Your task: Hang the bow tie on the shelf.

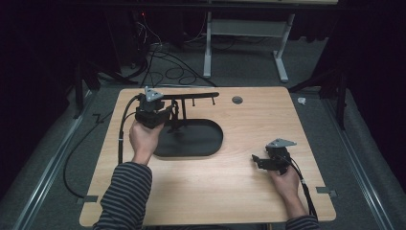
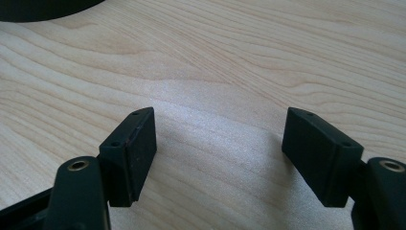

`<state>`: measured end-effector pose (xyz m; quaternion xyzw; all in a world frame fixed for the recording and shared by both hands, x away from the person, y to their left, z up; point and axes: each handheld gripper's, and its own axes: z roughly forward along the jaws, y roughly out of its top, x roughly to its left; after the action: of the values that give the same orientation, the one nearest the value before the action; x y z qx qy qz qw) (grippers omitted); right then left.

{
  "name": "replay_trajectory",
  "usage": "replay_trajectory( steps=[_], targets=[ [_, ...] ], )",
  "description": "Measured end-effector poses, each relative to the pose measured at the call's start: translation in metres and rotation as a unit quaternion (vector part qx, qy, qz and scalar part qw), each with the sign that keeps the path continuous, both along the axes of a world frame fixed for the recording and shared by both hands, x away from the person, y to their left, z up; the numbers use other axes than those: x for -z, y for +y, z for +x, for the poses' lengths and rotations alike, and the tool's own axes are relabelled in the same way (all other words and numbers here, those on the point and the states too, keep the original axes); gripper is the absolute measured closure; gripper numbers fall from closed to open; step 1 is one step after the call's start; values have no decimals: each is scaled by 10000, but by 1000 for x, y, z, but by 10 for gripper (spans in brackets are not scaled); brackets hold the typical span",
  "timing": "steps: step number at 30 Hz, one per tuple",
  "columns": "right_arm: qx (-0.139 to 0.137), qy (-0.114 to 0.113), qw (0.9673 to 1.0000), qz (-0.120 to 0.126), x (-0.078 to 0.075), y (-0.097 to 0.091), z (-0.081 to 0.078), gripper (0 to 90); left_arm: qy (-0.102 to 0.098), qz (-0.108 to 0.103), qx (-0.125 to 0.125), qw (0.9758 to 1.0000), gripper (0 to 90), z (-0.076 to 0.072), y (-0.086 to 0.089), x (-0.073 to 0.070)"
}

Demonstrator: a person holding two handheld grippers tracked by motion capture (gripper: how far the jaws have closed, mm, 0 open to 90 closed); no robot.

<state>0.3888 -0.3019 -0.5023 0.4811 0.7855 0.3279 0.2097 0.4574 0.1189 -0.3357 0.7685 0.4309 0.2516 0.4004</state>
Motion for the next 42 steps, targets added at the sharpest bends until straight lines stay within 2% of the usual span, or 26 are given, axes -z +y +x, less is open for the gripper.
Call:
replay_trajectory(
  steps=[3, 7, 13, 33, 42],
  targets=[
    [3, -6, 10000, 0, 0, 0, 0, 287, 86, -50, 70, 9999, 597, -6, 4, -3],
    [3, -6, 10000, 1, 0, 0, 0, 287, 183, -265, 105, 9994, 580, -12, 12, -5],
    [2, -6, 10000, 1, 0, 0, 0, 287, 240, -412, 95, 9988, 559, -19, 20, -6],
    [6, -10, 10000, -1, 0, 0, 0, 287, 88, -547, 148, 9984, 539, -50, 37, -12],
    [1, -13, 10000, -2, 0, 0, 0, 287, 66, -654, 164, 9977, 522, -63, 43, -7]
  ],
)
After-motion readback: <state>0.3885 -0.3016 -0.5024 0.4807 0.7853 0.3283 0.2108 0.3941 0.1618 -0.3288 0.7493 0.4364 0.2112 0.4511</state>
